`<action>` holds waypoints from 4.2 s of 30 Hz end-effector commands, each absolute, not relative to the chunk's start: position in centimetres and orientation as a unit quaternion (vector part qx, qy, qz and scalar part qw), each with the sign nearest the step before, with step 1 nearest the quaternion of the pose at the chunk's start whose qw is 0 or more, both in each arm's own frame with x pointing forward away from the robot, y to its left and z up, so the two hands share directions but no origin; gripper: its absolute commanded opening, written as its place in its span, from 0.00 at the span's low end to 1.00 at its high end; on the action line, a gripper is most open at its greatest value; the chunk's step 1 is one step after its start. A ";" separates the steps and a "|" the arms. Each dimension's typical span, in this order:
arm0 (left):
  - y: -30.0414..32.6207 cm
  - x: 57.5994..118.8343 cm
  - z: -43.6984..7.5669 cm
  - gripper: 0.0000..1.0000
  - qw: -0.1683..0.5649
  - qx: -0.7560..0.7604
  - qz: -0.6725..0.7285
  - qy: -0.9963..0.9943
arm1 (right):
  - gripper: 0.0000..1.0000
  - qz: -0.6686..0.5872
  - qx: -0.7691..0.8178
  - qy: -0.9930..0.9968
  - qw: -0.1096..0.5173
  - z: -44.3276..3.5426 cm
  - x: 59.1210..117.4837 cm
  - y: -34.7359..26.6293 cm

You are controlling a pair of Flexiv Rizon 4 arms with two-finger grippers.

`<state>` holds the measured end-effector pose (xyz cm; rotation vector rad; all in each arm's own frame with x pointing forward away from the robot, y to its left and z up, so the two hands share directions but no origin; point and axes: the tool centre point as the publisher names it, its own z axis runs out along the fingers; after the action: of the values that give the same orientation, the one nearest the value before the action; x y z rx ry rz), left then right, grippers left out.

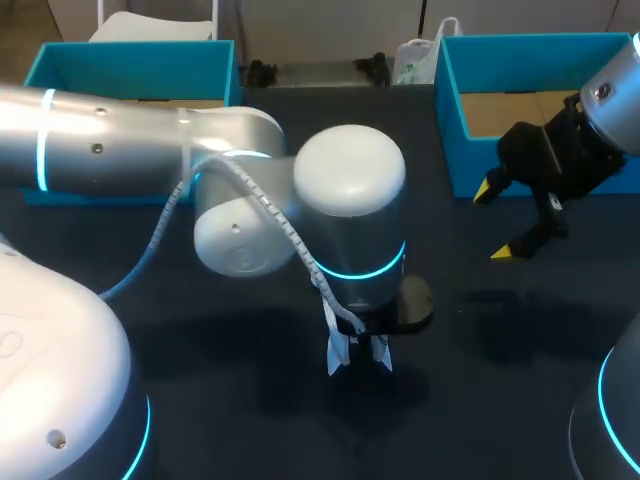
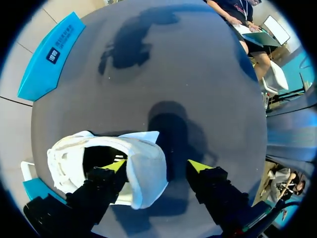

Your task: Take the shoe out of the shoebox, open the shoe tongue, remove and reinsert the insole, then place the shoe into the shoebox

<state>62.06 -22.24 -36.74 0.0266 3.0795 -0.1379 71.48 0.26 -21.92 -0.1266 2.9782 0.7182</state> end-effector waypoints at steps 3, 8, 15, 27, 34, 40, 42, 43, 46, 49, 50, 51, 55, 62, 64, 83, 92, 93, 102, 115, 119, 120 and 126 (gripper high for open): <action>-23.0 62.1 -38.4 0.57 0.026 -0.002 -0.026 0.999 | 1.00 0.233 -0.041 0.971 0.038 -22.0 71.4 0.3; -22.7 62.2 -39.3 0.47 0.020 -0.014 -0.011 1.000 | 1.00 0.233 -0.041 0.971 0.038 -22.0 71.4 0.3; -21.8 62.2 -39.1 0.00 0.005 -0.024 -0.007 1.000 | 1.00 0.233 -0.041 0.971 0.038 -22.0 71.4 0.3; -18.9 63.2 -33.7 0.00 -0.049 -0.038 0.030 0.998 | 1.00 0.233 -0.041 0.971 0.038 -22.0 71.4 0.3; -17.3 65.0 -28.6 0.00 -0.052 -0.028 0.042 0.997 | 1.00 0.233 -0.041 0.971 0.038 -22.0 71.4 0.3; -16.1 66.2 -24.5 0.00 -0.048 -0.023 0.038 0.998 | 1.00 0.233 -0.041 0.971 0.038 -22.0 71.4 0.3; -15.8 66.6 -23.4 0.00 -0.058 -0.015 0.042 0.997 | 1.00 0.233 -0.041 0.971 0.038 -22.0 71.4 0.3; -15.7 66.7 -22.8 0.00 -0.065 -0.013 0.044 0.997 | 1.00 0.233 -0.041 0.971 0.038 -22.0 71.4 0.3; -15.2 67.1 -21.1 0.00 -0.068 -0.012 0.042 0.997 | 1.00 0.233 -0.041 0.971 0.038 -22.0 71.4 0.3; -14.9 67.4 -19.3 0.00 -0.079 -0.006 0.036 0.996 | 1.00 0.233 -0.041 0.971 0.038 -22.0 71.4 0.3; -14.7 67.5 -18.8 0.00 -0.083 -0.006 0.034 0.996 | 1.00 0.233 -0.041 0.971 0.038 -22.0 71.4 0.3; -14.7 67.6 -18.3 0.00 -0.083 -0.002 0.037 0.996 | 1.00 0.233 -0.041 0.971 0.038 -22.0 71.4 0.3; -14.6 67.7 -17.9 0.00 -0.092 -0.002 0.033 0.995 | 1.00 0.233 -0.041 0.971 0.038 -22.0 71.4 0.3; -14.6 67.7 -17.9 0.00 -0.092 -0.002 0.033 0.995 | 1.00 0.233 -0.041 0.971 0.038 -22.0 71.4 0.3; -14.6 67.7 -17.9 0.00 -0.092 -0.002 0.033 0.995 | 1.00 0.233 -0.041 0.971 0.038 -22.0 71.4 0.3; -9.8 72.9 -15.8 0.00 -0.097 -0.005 0.016 0.995 | 1.00 0.233 -0.041 0.971 0.038 -22.0 71.4 0.3; -6.6 76.8 -16.0 0.00 -0.089 -0.014 0.023 0.996 | 1.00 0.233 -0.041 0.971 0.038 -22.0 71.4 0.3; -6.2 77.2 -15.9 0.00 -0.090 -0.018 0.023 0.995 | 1.00 0.233 -0.041 0.971 0.038 -22.0 71.4 0.3; -3.2 82.7 -15.2 0.00 -0.087 -0.088 0.011 0.992 | 1.00 0.233 -0.041 0.971 0.038 -22.0 71.4 0.3; 4.2 91.2 -14.7 0.00 -0.072 -0.106 0.008 0.992 | 1.00 0.233 -0.041 0.971 0.038 -22.0 71.4 0.3; 6.7 93.3 -14.9 0.00 -0.072 -0.108 0.015 0.991 | 1.00 0.233 -0.041 0.971 0.038 -22.0 71.4 0.3; 7.6 94.0 -14.9 0.00 -0.078 -0.107 0.015 0.991 | 1.00 0.233 -0.041 0.971 0.038 -22.0 71.4 0.3; 11.9 96.3 -14.7 0.00 -0.079 -0.061 0.015 0.995 | 1.00 0.233 -0.041 0.971 0.038 -22.0 71.4 0.3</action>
<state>95.07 10.13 -15.10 -0.2288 3.2670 0.0667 71.47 0.26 -21.92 -0.1267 2.9782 0.7182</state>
